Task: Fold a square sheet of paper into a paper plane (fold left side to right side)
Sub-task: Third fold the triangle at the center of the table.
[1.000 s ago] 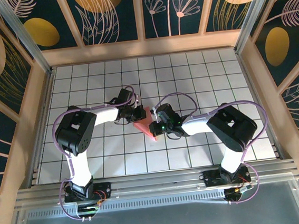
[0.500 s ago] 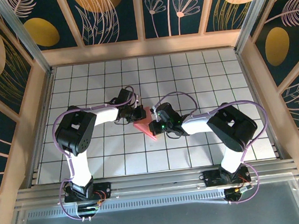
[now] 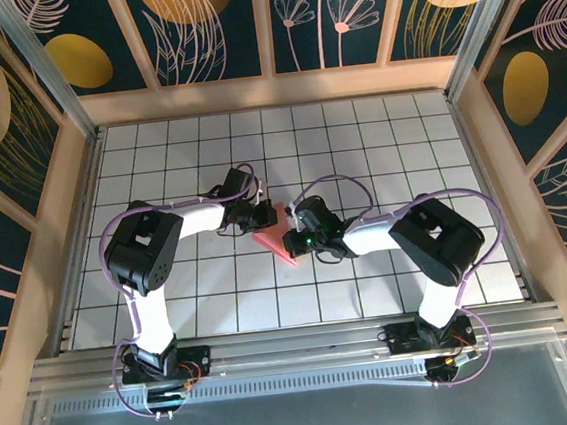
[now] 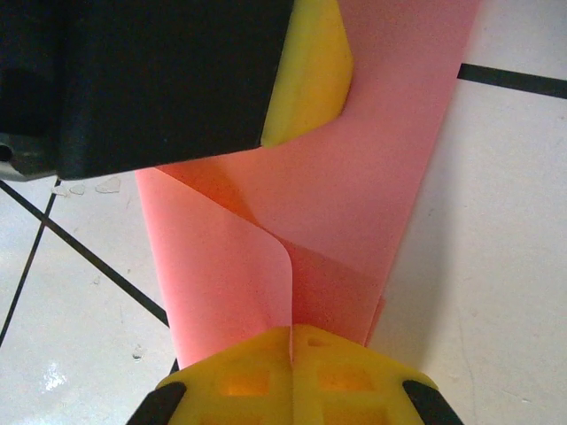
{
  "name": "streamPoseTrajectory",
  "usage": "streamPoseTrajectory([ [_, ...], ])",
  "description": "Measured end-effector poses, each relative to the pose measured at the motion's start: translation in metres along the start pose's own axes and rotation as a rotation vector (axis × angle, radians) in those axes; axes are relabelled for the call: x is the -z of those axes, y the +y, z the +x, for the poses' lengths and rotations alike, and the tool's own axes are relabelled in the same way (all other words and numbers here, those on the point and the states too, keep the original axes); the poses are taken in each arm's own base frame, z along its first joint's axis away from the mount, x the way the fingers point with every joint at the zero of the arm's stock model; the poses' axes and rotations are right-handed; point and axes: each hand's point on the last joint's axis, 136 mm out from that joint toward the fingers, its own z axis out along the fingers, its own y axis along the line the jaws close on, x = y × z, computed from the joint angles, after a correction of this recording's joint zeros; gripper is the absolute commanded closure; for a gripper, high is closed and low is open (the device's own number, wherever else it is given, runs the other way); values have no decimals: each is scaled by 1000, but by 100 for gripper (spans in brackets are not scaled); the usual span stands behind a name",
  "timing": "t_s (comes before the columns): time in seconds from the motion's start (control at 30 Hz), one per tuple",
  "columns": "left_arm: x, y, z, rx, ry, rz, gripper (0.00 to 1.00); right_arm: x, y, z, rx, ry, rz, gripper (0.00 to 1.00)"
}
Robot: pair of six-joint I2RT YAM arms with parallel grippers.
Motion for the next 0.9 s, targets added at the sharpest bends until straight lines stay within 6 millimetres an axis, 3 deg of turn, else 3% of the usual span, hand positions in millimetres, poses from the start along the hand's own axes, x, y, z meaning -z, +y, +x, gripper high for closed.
streamPoseTrajectory([
  [0.23, 1, -3, -4, -11, -4, -13, 81, -1, 0, 0, -1, 0, -1, 100],
  [0.4, 11, -8, -25, -26, -42, -37, 79, -1, 0, 0, -1, 0, -1, 100],
  [0.5, 26, -4, -42, -11, -90, -40, 82, -1, 0, 0, -1, 1, -1, 100],
  [0.63, 63, -3, -55, -9, -179, -33, 88, -1, 0, 0, -1, 1, -1, 100],
  [0.77, 86, -10, -32, -27, -208, 27, 91, -1, 0, 0, -1, 1, -2, 100],
  [0.9, 79, -4, 12, 4, -144, 79, 92, -2, 0, 0, 0, 1, -4, 100],
])
